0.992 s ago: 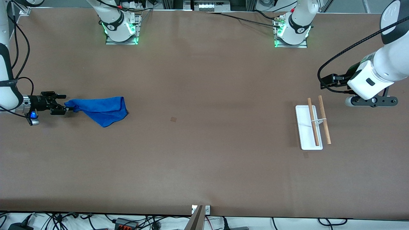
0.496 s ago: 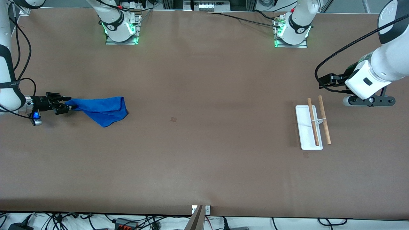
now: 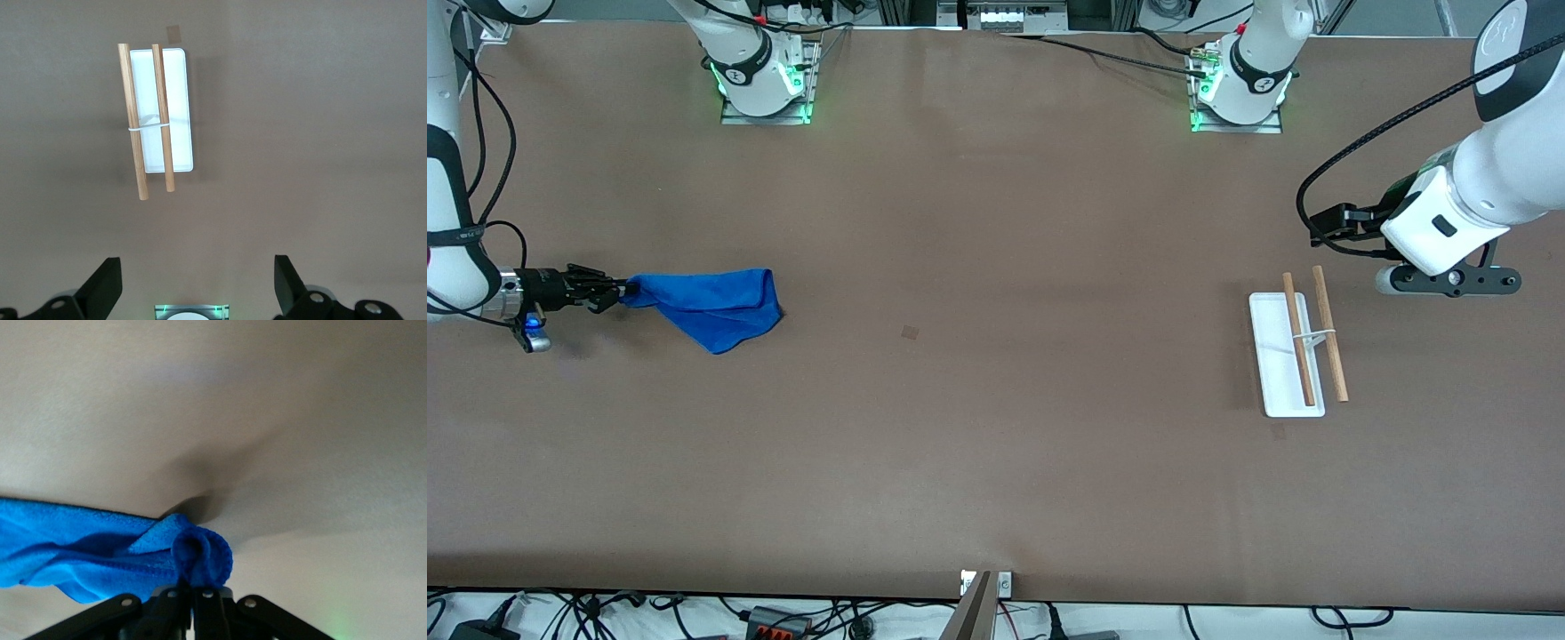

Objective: Pass towel and hang on rack
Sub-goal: 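Close the right gripper on the towel corner and lift it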

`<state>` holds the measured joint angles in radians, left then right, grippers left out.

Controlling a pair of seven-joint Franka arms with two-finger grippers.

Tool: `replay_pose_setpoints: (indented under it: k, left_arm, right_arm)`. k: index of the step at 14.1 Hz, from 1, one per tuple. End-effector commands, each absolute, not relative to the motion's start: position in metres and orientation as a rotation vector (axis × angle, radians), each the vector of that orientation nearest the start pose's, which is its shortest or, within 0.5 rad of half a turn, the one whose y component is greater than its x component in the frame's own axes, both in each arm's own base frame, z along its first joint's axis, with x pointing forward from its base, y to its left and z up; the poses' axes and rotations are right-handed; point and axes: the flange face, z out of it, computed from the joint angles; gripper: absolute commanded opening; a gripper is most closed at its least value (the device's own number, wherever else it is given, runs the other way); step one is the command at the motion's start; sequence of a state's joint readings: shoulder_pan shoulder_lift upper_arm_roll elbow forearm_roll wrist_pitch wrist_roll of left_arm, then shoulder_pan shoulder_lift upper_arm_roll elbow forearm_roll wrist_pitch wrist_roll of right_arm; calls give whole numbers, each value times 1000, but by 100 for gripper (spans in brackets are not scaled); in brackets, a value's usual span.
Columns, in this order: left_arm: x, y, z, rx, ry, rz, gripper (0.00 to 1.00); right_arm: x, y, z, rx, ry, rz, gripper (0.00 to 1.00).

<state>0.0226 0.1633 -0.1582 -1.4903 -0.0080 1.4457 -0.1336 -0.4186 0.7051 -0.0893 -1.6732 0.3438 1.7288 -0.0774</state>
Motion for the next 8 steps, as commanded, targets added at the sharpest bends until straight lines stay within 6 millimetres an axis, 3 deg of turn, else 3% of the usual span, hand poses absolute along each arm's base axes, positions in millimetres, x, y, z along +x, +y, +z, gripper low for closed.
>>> replay_pose_setpoints:
  k: [1, 3, 4, 6, 8]
  left_arm:
    - [584, -75, 566, -3125, 1, 329, 100]
    - [584, -73, 565, -3121, -4, 331, 100]
    - [584, -72, 565, -3121, -7, 331, 100]
    - [584, -73, 565, -3120, -4, 330, 100]
    - [584, -73, 565, -3120, -4, 335, 100]
  right_arm:
    - [553, -250, 174, -2517, 664, 715, 0]
    - [569, -242, 202, -2547, 599, 685, 0]
    - [584, -229, 229, -2558, 528, 714, 0]
    - [628, -194, 306, -2635, 368, 714, 0]
    - [657, -159, 369, -2736, 234, 657, 0]
